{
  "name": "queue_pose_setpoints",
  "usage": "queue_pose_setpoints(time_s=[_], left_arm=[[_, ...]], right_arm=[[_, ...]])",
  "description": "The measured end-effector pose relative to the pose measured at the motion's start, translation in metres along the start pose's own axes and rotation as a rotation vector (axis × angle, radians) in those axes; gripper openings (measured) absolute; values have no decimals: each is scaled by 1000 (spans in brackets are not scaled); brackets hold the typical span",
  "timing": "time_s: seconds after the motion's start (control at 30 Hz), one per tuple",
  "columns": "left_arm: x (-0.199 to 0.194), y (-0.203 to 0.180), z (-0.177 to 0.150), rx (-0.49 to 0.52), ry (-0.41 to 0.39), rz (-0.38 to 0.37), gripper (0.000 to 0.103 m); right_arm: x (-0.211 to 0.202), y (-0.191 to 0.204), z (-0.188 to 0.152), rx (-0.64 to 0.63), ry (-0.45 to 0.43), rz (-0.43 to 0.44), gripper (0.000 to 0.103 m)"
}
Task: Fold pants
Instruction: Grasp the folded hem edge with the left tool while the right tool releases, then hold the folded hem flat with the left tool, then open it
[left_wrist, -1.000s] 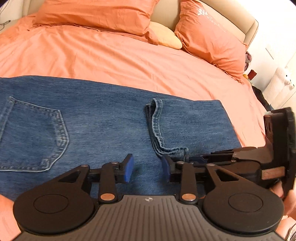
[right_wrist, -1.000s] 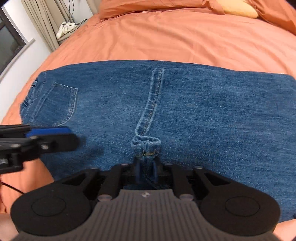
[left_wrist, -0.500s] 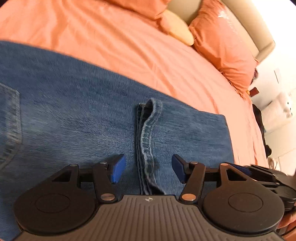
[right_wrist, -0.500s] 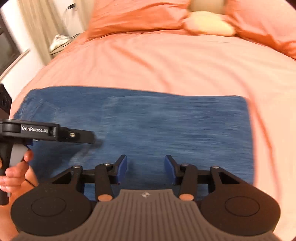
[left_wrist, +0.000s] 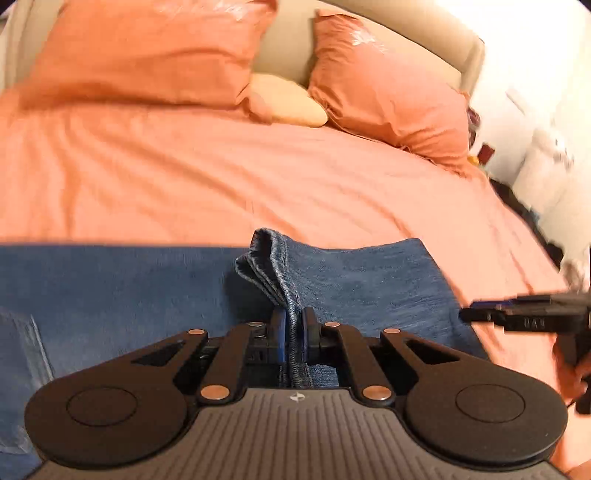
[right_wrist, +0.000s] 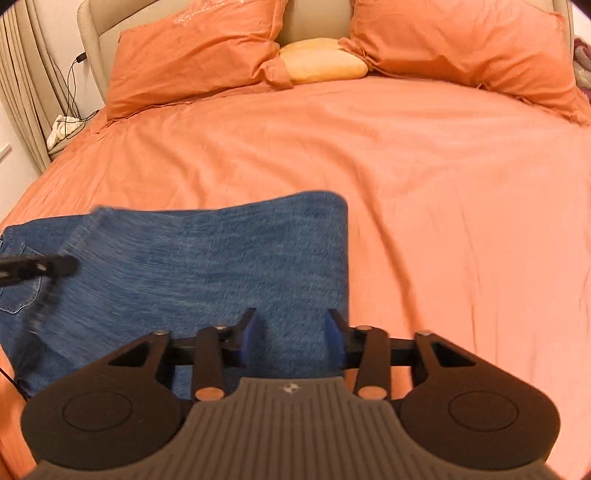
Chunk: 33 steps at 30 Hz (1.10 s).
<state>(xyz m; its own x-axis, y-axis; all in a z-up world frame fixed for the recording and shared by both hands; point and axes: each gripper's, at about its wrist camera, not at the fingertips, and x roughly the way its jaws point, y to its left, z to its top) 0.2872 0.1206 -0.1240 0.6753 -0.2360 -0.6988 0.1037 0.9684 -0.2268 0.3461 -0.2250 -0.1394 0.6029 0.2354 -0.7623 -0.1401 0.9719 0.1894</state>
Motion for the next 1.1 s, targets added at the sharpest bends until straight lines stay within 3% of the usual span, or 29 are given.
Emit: queue_pose_setpoints(time_s=[0.03, 0.1, 0.23, 0.43, 0.63, 0.73, 0.87, 0.97, 1.1], left_arm=[[4, -2, 0, 34, 24, 28, 8], [17, 1, -4, 58, 83, 81, 8], [48, 9, -18, 66, 175, 106, 8], [54, 16, -21, 56, 194, 82, 9], [54, 21, -25, 49, 205, 77, 10], [52, 21, -21, 38, 219, 79, 12], [54, 17, -9, -5, 228, 112, 23], [43, 7, -11, 17, 237, 138, 29], [22, -2, -21, 52, 226, 147, 31]], right_arm=[[2, 0, 2, -9, -5, -4, 23], [8, 1, 8, -18, -15, -14, 21], [27, -4, 27, -14, -28, -54, 12], [74, -12, 60, 1, 19, -85, 11], [114, -26, 66, 74, 79, -108, 5], [106, -20, 67, 42, 103, -125, 5], [82, -16, 56, 17, 163, -88, 6], [57, -12, 36, -21, 206, -62, 6], [22, -5, -3, -80, 233, -39, 6]])
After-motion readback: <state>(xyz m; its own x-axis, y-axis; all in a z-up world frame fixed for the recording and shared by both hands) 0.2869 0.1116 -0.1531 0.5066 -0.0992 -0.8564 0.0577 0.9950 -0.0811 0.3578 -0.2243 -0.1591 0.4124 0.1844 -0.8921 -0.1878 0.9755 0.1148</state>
